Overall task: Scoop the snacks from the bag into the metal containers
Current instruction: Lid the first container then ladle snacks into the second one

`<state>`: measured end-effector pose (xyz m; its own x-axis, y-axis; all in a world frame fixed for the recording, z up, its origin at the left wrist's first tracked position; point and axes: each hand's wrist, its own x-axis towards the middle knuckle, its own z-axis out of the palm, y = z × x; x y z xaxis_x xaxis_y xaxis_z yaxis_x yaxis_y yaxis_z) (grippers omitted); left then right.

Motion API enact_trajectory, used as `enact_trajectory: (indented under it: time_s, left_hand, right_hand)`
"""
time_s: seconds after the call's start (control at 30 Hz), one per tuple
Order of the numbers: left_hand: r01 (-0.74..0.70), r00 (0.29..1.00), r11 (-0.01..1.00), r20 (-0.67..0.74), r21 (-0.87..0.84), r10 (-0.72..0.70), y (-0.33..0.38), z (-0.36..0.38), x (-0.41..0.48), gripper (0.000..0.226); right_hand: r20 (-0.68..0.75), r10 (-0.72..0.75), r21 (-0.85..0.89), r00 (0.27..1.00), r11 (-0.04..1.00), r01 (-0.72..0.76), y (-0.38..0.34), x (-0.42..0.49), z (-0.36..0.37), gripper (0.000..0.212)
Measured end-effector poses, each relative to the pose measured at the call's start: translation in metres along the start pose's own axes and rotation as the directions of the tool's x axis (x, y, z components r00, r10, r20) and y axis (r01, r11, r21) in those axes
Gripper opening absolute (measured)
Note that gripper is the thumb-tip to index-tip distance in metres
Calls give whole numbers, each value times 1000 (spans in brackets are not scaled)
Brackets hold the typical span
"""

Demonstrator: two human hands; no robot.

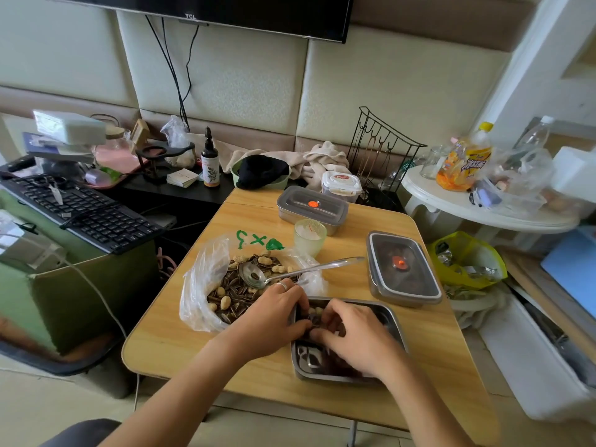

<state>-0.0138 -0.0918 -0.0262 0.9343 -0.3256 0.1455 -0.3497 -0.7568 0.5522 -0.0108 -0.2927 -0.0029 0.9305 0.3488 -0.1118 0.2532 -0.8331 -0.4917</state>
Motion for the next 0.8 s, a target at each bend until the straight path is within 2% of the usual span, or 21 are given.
enact_trajectory:
  time_s: [0.1,0.2,0.37,0.43,0.5,0.6,0.7,0.8]
  left_hand:
    - [-6,1000,1000,-5,-2,6,2,-1,-1,23]
    - [-7,1000,1000,-4,1,7,2,-3,-1,23]
    - [-24,1000,1000,-9,5,24,0,-2,-1,22]
    - [-24,1000,1000,-6,3,24,0,-2,0,22]
    - [-27,1000,1000,-5,5,27,0,-3,1,22]
    - [-44,999,999,-3,7,44,-1,-4,5,21]
    - [-61,998,998,-4,1,61,-4,-6,8,19]
    - [-79,997,997,-5,-12,78,-6,-8,13,16]
  right_hand:
    - [-180,-16,29,984,999,21,-1,5,-7,15]
    - [-350,-14,93,937,994,49,-3,18,-10,13]
    - [-528,91,199,844,980,19,-8,59,-11,11]
    - [-572,86,220,816,974,51,-13,77,-14,9]
    - [-559,35,216,828,971,105,-19,94,-16,14]
    - [-425,-34,217,905,966,138,-27,116,-12,36]
    - [-282,-27,145,959,987,70,-34,132,-2,53]
    - [-255,-1,56,967,998,16,-38,139,2,57]
